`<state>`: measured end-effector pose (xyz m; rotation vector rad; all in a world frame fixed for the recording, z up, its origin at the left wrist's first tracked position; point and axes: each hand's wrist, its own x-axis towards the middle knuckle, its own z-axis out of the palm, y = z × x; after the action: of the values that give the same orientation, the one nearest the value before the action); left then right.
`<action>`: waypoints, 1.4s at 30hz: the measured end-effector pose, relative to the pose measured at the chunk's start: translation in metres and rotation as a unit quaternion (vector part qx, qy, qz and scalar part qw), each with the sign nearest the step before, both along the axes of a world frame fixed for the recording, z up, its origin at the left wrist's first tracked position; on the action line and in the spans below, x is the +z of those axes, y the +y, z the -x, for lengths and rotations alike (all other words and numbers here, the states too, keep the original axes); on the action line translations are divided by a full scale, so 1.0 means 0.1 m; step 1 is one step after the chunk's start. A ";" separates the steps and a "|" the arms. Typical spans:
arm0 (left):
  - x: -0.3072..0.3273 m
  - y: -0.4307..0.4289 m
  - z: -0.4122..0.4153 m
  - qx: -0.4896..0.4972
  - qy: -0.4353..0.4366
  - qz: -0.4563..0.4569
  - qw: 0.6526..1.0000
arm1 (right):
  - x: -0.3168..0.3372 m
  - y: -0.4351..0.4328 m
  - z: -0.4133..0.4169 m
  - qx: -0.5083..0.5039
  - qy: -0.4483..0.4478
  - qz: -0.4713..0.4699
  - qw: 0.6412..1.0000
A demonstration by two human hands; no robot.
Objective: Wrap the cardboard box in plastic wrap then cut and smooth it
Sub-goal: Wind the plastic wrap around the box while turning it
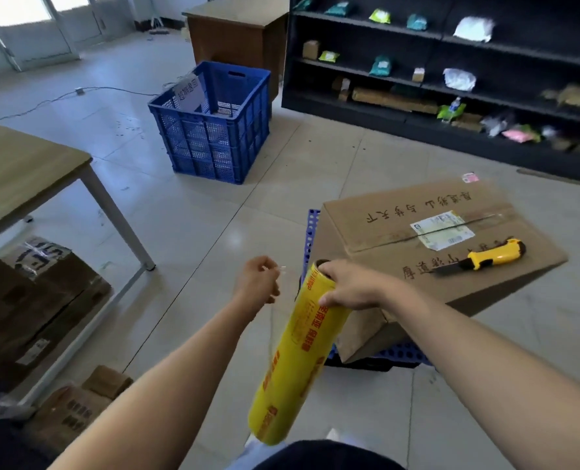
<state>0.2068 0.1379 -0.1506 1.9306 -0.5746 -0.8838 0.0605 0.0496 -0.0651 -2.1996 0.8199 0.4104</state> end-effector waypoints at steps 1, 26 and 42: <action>-0.02 -0.01 -0.05 0.033 0.075 -0.001 0.997 | -0.02 0.04 0.03 -0.006 0.012 -0.001 1.000; -0.34 -0.86 0.41 -0.104 0.273 -0.078 0.953 | -0.21 0.46 0.63 -0.196 0.162 -0.019 0.967; -0.46 -1.01 0.61 -0.037 0.441 -0.056 0.895 | -0.45 0.39 0.34 -0.169 0.186 0.044 0.967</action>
<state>0.1463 0.0371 -0.1967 1.3813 -0.0407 -1.7177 0.0262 0.0883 -0.1104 -2.0341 1.4158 0.6329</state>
